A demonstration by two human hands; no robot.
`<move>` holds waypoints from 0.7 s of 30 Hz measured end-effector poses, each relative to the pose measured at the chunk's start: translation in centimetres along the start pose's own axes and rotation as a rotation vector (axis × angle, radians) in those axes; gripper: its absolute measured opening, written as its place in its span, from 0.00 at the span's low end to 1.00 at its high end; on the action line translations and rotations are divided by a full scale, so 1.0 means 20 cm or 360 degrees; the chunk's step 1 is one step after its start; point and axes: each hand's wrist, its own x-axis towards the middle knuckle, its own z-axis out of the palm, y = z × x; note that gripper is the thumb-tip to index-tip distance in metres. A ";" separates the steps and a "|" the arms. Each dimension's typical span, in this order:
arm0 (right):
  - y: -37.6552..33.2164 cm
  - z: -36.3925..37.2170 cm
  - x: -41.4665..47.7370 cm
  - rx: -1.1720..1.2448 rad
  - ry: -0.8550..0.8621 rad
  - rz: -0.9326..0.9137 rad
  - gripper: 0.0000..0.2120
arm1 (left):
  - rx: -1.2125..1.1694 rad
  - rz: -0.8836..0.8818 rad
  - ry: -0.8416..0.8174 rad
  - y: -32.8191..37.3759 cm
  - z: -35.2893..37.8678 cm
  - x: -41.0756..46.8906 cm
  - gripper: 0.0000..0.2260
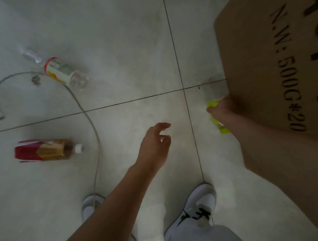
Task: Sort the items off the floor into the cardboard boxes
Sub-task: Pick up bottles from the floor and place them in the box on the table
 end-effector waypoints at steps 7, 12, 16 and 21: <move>-0.13 0.00 -0.44 0.0216 0.0001 -0.0181 0.35 | 0.0035 -0.0086 0.0083 0.05 -0.22 -0.24 0.16; -0.44 -0.12 -1.06 0.0611 -0.0182 -0.0337 0.35 | 0.0021 -0.0107 0.0268 0.26 -0.51 -0.59 0.18; -0.62 -0.34 -1.59 0.1006 -0.0368 -0.0439 0.41 | -0.0020 -0.0119 0.0560 0.51 -0.85 -0.89 0.20; -0.65 -0.93 -2.22 0.1330 -0.0460 -0.0601 0.41 | -0.0115 -0.0059 0.0838 0.96 -1.26 -1.38 0.20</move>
